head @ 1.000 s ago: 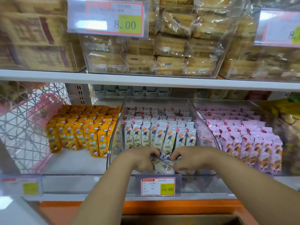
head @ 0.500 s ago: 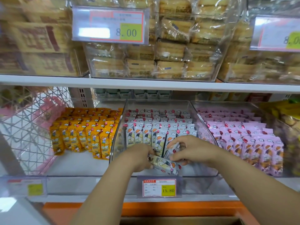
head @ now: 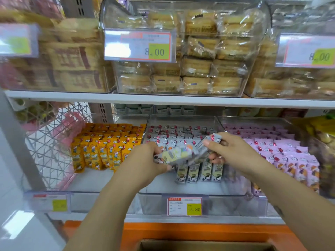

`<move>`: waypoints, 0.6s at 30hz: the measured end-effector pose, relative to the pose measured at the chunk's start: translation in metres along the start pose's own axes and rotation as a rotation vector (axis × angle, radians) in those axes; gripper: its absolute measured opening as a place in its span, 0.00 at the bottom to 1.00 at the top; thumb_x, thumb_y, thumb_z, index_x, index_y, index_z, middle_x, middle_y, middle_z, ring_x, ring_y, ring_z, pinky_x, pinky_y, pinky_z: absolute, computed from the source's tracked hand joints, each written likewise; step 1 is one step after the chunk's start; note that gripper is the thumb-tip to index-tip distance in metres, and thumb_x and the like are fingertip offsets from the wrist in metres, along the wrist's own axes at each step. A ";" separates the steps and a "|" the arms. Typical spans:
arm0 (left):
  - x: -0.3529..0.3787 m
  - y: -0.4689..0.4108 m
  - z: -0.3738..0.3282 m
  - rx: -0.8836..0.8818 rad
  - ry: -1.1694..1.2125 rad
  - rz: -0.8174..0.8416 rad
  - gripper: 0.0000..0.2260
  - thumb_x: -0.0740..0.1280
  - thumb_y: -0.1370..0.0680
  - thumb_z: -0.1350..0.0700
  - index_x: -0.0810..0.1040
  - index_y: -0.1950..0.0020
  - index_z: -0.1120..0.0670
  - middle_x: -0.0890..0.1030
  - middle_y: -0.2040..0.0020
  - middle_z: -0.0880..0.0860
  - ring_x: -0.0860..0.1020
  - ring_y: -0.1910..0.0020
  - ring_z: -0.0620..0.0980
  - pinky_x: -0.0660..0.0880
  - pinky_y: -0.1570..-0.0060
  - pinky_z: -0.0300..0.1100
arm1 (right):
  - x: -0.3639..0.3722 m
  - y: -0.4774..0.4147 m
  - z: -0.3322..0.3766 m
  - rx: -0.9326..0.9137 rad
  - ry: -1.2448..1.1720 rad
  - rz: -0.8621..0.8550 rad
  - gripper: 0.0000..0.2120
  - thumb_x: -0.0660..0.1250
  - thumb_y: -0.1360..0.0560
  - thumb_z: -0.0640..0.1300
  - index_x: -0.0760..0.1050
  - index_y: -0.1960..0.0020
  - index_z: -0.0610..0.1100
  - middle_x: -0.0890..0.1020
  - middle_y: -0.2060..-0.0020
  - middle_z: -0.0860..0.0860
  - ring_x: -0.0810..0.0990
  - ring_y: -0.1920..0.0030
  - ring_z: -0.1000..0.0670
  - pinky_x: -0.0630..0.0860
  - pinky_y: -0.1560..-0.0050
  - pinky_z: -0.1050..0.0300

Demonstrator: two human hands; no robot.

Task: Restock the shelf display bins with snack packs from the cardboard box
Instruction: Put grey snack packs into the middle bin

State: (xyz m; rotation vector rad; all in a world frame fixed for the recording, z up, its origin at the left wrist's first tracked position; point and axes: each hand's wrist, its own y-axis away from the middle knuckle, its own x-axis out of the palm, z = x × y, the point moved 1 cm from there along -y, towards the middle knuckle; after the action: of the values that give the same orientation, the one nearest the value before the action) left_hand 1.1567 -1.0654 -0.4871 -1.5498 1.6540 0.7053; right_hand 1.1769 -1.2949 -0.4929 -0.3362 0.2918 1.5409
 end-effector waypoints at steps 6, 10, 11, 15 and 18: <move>0.006 0.010 -0.007 -0.038 0.206 -0.135 0.16 0.73 0.28 0.47 0.69 0.55 0.53 0.73 0.62 0.46 0.70 0.66 0.40 0.64 0.74 0.32 | 0.008 0.008 0.021 -0.011 0.043 -0.035 0.23 0.68 0.34 0.62 0.77 0.51 0.44 0.82 0.68 0.48 0.81 0.68 0.52 0.78 0.62 0.57; 0.019 0.011 -0.013 0.017 0.304 -0.074 0.17 0.75 0.29 0.47 0.68 0.56 0.52 0.68 0.60 0.41 0.69 0.65 0.38 0.64 0.70 0.31 | 0.019 0.010 0.033 -0.052 0.038 -0.022 0.17 0.69 0.30 0.59 0.76 0.51 0.46 0.82 0.73 0.50 0.81 0.71 0.53 0.74 0.68 0.59; 0.019 0.010 -0.011 0.027 0.310 -0.059 0.17 0.75 0.29 0.47 0.69 0.54 0.52 0.68 0.60 0.41 0.69 0.65 0.38 0.65 0.70 0.31 | 0.020 0.010 0.035 -0.065 0.045 -0.020 0.15 0.69 0.29 0.58 0.76 0.52 0.47 0.81 0.74 0.50 0.80 0.71 0.54 0.75 0.67 0.58; 0.019 0.006 -0.005 0.069 0.341 0.002 0.17 0.74 0.29 0.46 0.70 0.51 0.51 0.72 0.56 0.42 0.72 0.60 0.39 0.70 0.61 0.32 | 0.023 0.009 0.040 -0.115 0.129 0.065 0.10 0.69 0.27 0.53 0.78 0.52 0.47 0.82 0.70 0.50 0.80 0.69 0.55 0.77 0.64 0.59; 0.019 0.004 -0.003 0.041 0.404 -0.022 0.11 0.68 0.23 0.48 0.70 0.49 0.52 0.75 0.56 0.43 0.75 0.60 0.39 0.72 0.59 0.37 | 0.033 -0.001 0.042 -0.113 0.196 0.126 0.13 0.70 0.26 0.50 0.76 0.45 0.46 0.82 0.66 0.49 0.81 0.68 0.54 0.77 0.64 0.61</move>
State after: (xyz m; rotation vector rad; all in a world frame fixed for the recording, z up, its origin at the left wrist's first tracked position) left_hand 1.1524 -1.0782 -0.5014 -1.7611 1.9222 0.3560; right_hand 1.1768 -1.2479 -0.4673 -0.5683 0.3861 1.6544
